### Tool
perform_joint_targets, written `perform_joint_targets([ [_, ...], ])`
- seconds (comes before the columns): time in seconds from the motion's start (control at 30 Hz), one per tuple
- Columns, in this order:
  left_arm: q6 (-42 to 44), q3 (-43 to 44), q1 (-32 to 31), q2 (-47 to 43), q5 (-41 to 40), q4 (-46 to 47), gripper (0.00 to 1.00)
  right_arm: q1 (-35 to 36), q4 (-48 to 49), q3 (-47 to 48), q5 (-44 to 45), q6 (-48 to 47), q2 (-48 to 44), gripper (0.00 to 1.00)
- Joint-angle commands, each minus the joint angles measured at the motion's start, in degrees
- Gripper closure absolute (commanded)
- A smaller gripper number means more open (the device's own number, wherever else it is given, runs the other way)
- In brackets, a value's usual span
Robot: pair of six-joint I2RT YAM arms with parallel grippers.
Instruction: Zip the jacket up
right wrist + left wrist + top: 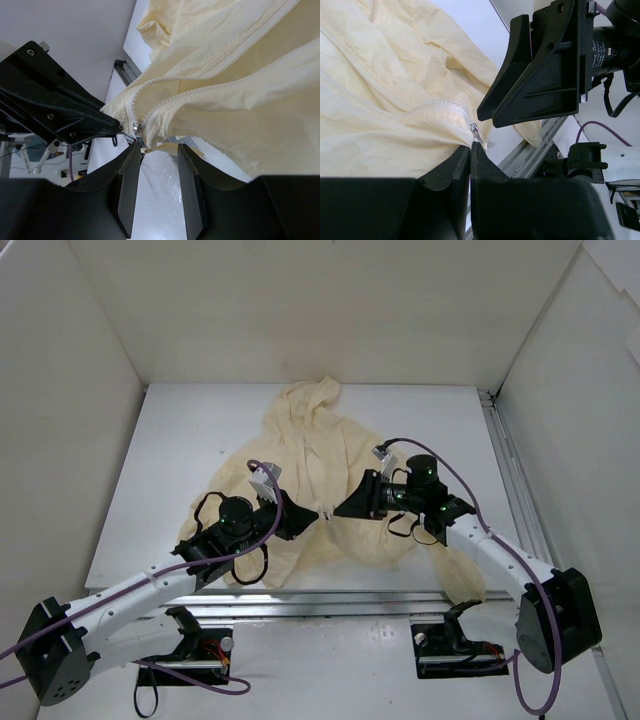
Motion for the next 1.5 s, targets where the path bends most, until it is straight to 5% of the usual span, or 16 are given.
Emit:
perform_joint_targets([
  [0.0,-0.7,1.8,0.4,-0.4,0.7,5.1,1.00,-0.1,8.7,-0.5,-3.6,3.2,-0.5,0.67],
  [1.47,-0.8,3.1,0.4,0.4,1.2,6.2,1.00,0.1,20.6,-2.9,-7.5,8.2,5.7,0.67],
])
